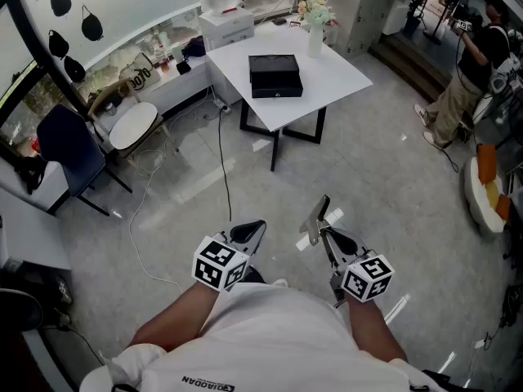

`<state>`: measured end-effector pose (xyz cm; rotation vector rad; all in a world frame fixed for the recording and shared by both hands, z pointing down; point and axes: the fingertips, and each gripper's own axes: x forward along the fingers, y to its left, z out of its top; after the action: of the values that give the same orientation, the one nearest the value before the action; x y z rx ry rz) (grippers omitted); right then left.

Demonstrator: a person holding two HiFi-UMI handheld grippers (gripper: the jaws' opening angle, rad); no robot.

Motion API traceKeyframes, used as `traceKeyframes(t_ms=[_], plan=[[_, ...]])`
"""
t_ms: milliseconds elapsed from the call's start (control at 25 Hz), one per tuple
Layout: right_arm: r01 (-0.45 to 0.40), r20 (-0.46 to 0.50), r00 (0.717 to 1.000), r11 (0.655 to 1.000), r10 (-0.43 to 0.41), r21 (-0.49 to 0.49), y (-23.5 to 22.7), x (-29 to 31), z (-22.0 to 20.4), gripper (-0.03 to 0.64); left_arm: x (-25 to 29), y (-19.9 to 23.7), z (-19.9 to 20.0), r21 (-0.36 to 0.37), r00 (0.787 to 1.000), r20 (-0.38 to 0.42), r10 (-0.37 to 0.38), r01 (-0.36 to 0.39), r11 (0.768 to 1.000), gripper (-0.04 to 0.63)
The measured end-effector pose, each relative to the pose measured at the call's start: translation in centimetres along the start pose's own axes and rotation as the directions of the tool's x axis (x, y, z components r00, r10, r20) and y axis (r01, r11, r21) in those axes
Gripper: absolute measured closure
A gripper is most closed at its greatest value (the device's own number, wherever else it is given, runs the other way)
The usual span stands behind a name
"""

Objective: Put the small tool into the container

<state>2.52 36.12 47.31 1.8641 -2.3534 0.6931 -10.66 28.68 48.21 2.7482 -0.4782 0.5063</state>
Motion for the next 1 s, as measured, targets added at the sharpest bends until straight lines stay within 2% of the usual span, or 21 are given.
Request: traceKeyframes(t_ms=[480, 680, 1000], plan=[[-0.003, 0.006, 1.0, 1.0, 0.003, 0.004, 0.0, -0.3, -0.2, 0.606, 0.3, -0.4, -0.1, 0.01, 1.0, -0.004, -0.002, 0.002, 1.0, 0.586], [-0.024, 0.028, 0.999, 0.999, 0.022, 0.046, -0.2, -0.9, -0.1, 0.606, 0.7, -1.0, -0.3, 0.003, 1.0, -0.015, -0.009, 0.009, 1.0, 0.587], [-0.037, 0.011, 0.999, 0.997, 0.036, 0.069, -0.8, -1.5, -0.8, 0.604, 1.1, -1.5, -0.4, 0.0, 1.0, -0.022, 0.003, -0.003, 1.0, 0.586]])
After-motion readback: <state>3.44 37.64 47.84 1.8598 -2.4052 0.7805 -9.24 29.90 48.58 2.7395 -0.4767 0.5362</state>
